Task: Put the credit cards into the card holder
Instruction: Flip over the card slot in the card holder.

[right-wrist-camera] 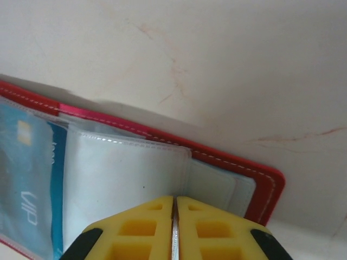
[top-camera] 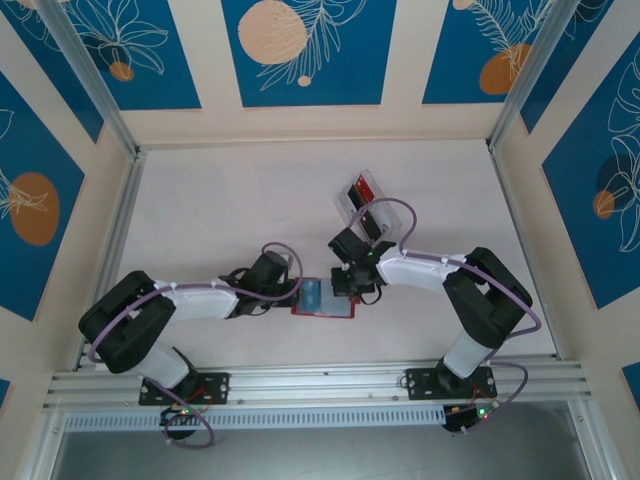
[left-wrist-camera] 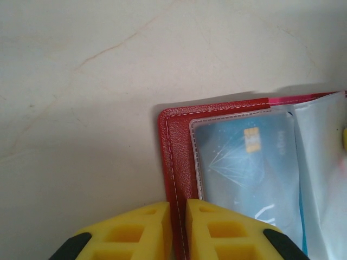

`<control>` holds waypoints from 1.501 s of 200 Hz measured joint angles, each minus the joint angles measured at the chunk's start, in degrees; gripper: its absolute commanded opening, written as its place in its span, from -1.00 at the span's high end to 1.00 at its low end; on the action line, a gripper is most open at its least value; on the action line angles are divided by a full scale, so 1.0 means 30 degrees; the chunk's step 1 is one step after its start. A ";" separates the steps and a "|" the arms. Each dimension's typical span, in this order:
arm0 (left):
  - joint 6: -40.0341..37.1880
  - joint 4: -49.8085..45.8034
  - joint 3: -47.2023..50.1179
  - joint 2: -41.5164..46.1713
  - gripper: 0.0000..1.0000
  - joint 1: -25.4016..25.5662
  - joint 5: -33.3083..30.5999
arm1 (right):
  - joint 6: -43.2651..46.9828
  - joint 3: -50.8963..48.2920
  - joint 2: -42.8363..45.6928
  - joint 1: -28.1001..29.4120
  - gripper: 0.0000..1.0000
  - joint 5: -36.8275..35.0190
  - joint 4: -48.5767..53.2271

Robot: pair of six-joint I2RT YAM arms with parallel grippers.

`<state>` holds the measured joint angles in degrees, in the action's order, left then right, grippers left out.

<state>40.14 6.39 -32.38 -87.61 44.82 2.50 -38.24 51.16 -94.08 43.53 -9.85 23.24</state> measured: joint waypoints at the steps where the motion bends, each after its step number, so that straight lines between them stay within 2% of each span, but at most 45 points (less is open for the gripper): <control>1: -0.0007 0.0000 0.0000 0.0000 0.66 0.0000 0.0000 | 0.0000 0.0000 0.0000 0.0007 0.69 0.0015 0.0000; 23: -0.0029 0.0000 -0.0007 0.0000 0.65 0.0000 0.0000 | 0.0138 0.0036 0.0000 0.0102 0.62 0.0444 -0.0022; 85: -0.0036 0.0015 -0.0029 -0.0073 0.64 0.0000 0.0000 | 0.0321 0.0036 0.0219 0.0087 0.20 0.1545 -0.0415; 172: -0.0036 0.0022 -0.0036 -0.0073 0.62 0.0007 0.0007 | 0.0423 0.0051 0.0219 -0.0095 0.11 0.2200 -0.0663; 224: -0.0036 0.0036 -0.0029 -0.0087 0.62 0.0022 0.0000 | 0.0918 0.1064 0.0219 0.0335 0.03 -0.0525 0.1035; 300: -0.0036 0.0051 -0.0036 -0.0087 0.62 0.0022 0.0000 | 0.1574 0.2586 -0.1464 0.1246 0.07 -0.3337 0.2273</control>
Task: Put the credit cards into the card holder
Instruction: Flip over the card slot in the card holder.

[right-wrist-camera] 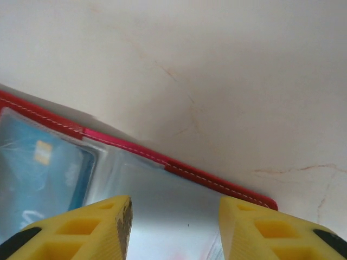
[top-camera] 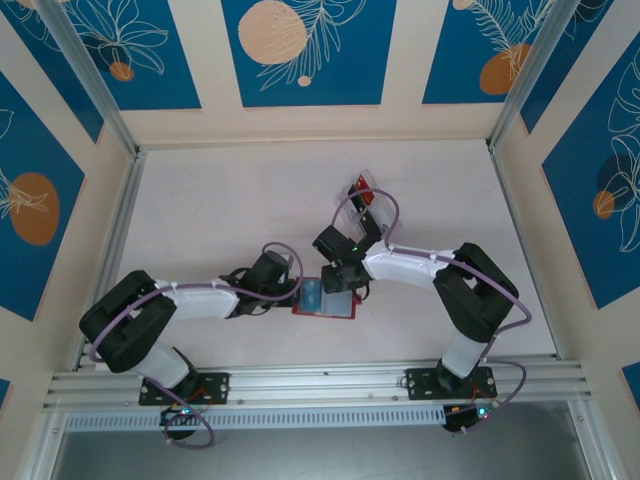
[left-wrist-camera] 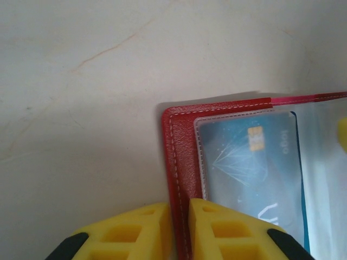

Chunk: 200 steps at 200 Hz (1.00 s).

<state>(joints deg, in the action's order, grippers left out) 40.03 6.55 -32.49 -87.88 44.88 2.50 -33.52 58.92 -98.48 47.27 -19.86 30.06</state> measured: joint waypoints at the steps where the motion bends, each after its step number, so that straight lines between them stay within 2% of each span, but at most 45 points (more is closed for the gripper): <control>1: 0.0000 0.0000 0.0007 0.0000 0.62 0.0000 0.0000 | 0.0000 0.0000 -0.0022 0.0015 0.07 -0.0029 0.0007; 41: 0.0000 0.0007 0.0007 0.0000 0.62 0.0007 0.0000 | 0.0066 0.0277 -0.0590 0.0372 0.16 -0.0882 0.0299; 79: 0.0000 0.0007 0.0007 0.0000 0.62 0.0007 0.0000 | 0.0095 0.0401 -0.0758 0.0707 0.40 -0.1253 0.0321; 149: -0.0007 0.0022 -0.0007 -0.0022 0.62 0.0007 0.0000 | 0.0080 0.0561 -0.0758 0.0984 0.66 -0.1268 0.0517; 200: 0.0000 0.0022 -0.0007 -0.0022 0.62 0.0015 0.0000 | 0.0117 0.1494 -0.0758 0.1071 0.68 -0.1515 0.1545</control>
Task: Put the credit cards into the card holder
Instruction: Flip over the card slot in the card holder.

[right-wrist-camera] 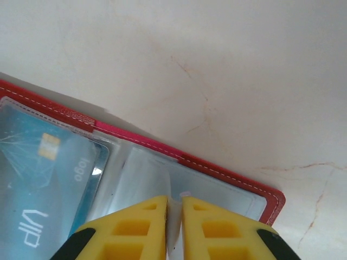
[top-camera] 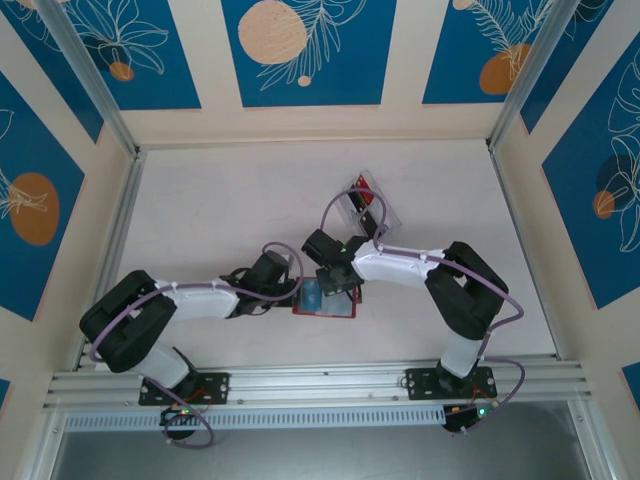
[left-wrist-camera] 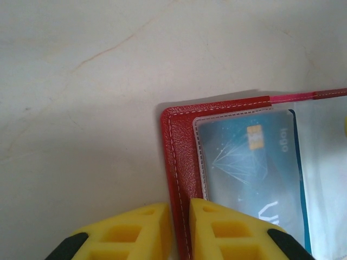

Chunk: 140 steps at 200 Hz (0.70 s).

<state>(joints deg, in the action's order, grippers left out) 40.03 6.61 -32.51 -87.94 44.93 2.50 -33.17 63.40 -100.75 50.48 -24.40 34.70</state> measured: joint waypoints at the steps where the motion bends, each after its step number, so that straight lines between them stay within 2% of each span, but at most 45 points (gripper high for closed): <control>1: 0.0000 0.0000 0.0000 0.0000 0.62 -0.0007 0.0000 | 0.0000 0.0007 0.0000 0.0000 0.68 0.0000 0.0007; 35: -0.0007 0.0000 -0.0007 0.0000 0.62 -0.0007 0.0000 | 0.0015 0.0124 0.0007 0.0029 0.63 0.0226 0.0233; 72: -0.0007 -0.0029 -0.0044 -0.0036 0.61 -0.0007 0.0007 | 0.0000 0.0073 0.0328 -0.0503 0.55 0.2455 -0.0408; 140: -0.0007 -0.0022 -0.0058 -0.0073 0.61 -0.0007 0.0007 | -0.0328 -0.0175 0.0984 -0.1515 0.19 0.6528 -0.2433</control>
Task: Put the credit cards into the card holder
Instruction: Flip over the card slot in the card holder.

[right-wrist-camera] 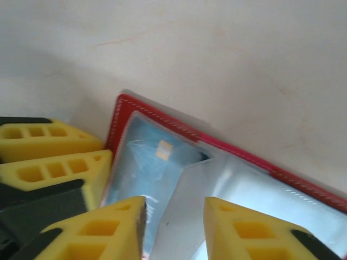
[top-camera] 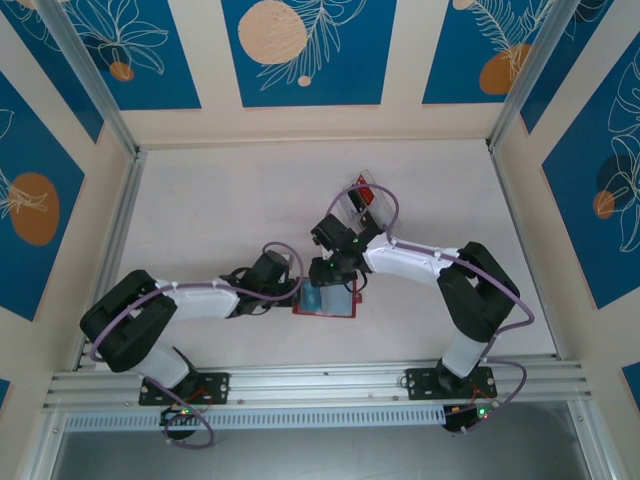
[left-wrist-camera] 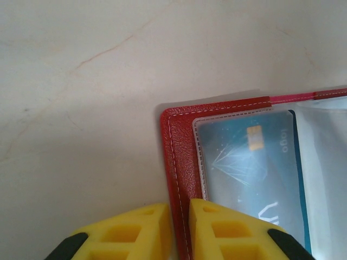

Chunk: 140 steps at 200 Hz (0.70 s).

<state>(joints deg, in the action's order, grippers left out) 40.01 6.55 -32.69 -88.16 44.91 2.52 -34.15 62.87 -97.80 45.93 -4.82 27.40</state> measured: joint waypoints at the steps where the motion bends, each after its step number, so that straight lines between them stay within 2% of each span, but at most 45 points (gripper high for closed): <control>1: 0.0000 0.0000 0.0000 0.0000 0.61 0.0000 0.0000 | 0.0022 0.0000 0.0000 0.0007 0.19 0.0029 -0.0007; 90: 0.0036 0.0029 0.0066 0.0306 0.59 0.0000 0.0000 | -0.0248 -0.0911 0.0124 -0.0474 -0.02 0.2696 -0.1931; 118: 0.0066 0.0262 0.0248 0.0459 0.57 0.0000 0.0015 | -0.0240 -0.1902 0.1559 -0.0845 -0.16 0.2827 -0.2368; 140: 0.0066 0.0525 0.0408 0.0532 0.55 -0.0095 0.0219 | -0.0313 -0.2550 0.2914 -0.1290 -0.18 0.2914 -0.2637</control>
<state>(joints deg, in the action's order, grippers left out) 40.21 8.12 -31.46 -86.56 44.62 3.18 -35.09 55.22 -89.06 42.06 3.92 19.49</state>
